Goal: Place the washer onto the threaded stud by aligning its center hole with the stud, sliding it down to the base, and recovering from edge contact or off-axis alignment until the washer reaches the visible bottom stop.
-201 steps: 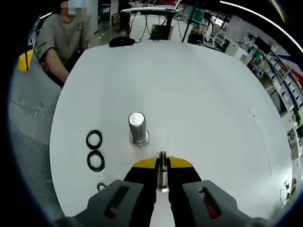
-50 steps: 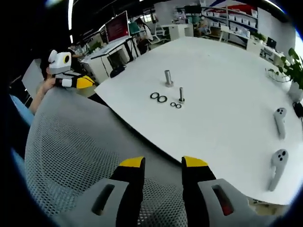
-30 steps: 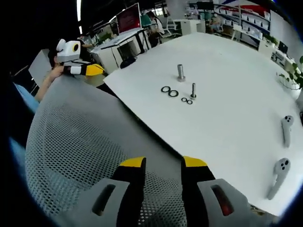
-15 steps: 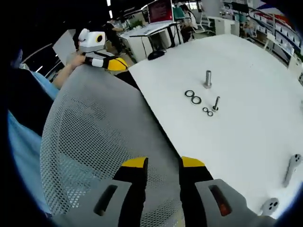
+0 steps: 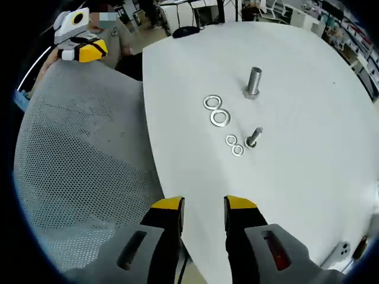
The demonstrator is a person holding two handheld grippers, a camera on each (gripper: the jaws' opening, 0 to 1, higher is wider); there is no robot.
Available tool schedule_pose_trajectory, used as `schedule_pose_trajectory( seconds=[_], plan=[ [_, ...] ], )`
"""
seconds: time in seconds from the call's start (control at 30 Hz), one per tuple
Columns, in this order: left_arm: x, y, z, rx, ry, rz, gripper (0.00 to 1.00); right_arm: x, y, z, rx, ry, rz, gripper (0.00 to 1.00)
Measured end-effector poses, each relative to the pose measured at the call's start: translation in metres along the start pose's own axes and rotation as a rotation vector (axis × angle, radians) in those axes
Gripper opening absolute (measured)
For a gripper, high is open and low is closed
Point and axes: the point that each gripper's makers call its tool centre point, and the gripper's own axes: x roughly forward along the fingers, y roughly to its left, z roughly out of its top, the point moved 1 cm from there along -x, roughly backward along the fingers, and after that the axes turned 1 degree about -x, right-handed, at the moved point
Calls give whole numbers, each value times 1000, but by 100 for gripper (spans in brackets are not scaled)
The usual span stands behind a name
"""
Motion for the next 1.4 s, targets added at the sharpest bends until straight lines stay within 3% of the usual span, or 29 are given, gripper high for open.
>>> schedule_pose_trajectory(
  seconds=[0.1,0.27,0.3,0.43,0.9,1.17,1.4],
  plan=[
    [0,0,-2,-5,9,3,1,14,-5,1,-42,80,5,26],
    [0,2,-1,-13,8,12,1,33,-13,12,-100,121,-24,26],
    [0,3,-1,-15,6,15,1,34,-20,17,-132,110,-64,26],
    [-1,4,1,-21,-10,23,1,41,-25,25,-172,99,-99,25],
    [0,4,0,-27,3,18,1,56,-41,35,-219,117,-141,24],
    [0,4,0,-26,7,10,1,57,-44,42,-147,81,-112,22],
    [1,3,0,-22,13,2,1,58,-43,41,-165,77,-118,21]
  ],
)
